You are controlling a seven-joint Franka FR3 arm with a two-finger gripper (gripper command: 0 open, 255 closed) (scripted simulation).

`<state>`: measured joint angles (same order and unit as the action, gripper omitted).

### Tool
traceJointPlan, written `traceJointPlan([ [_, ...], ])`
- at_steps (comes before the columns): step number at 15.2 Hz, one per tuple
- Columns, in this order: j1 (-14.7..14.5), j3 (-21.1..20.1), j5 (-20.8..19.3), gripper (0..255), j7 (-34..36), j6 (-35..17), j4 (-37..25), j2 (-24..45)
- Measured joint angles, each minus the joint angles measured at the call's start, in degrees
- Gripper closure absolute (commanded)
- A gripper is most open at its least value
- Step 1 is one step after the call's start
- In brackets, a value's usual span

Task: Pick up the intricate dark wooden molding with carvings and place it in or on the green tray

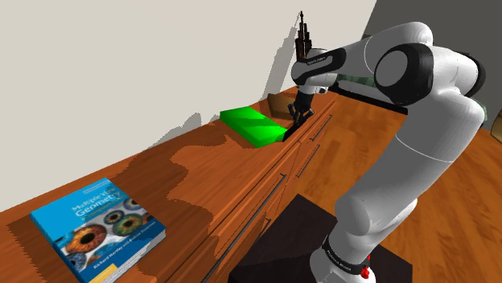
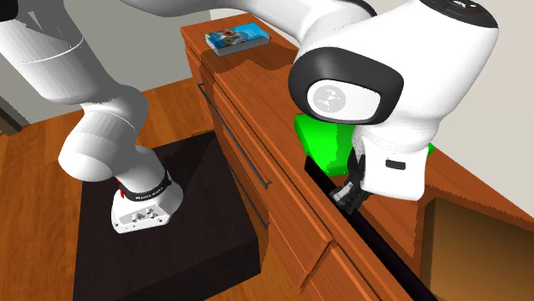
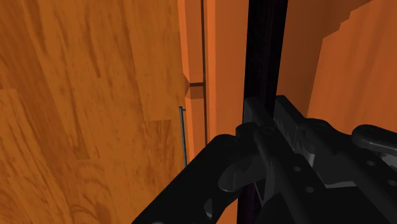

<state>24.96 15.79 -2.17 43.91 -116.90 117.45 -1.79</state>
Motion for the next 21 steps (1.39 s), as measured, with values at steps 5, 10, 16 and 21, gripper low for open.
traceJointPlan([
  [5,0.0,0.0,0.0,255,0.0,0.0,0.0,0.0],
  [10,0.0,-0.1,-0.2,255,0.1,3.1,-2.3,-0.8],
  [16,-0.2,-0.2,-0.3,255,0.2,7.4,-6.0,-1.5],
  [21,-0.2,-0.2,-0.4,255,0.1,11.3,-9.4,-1.9],
])
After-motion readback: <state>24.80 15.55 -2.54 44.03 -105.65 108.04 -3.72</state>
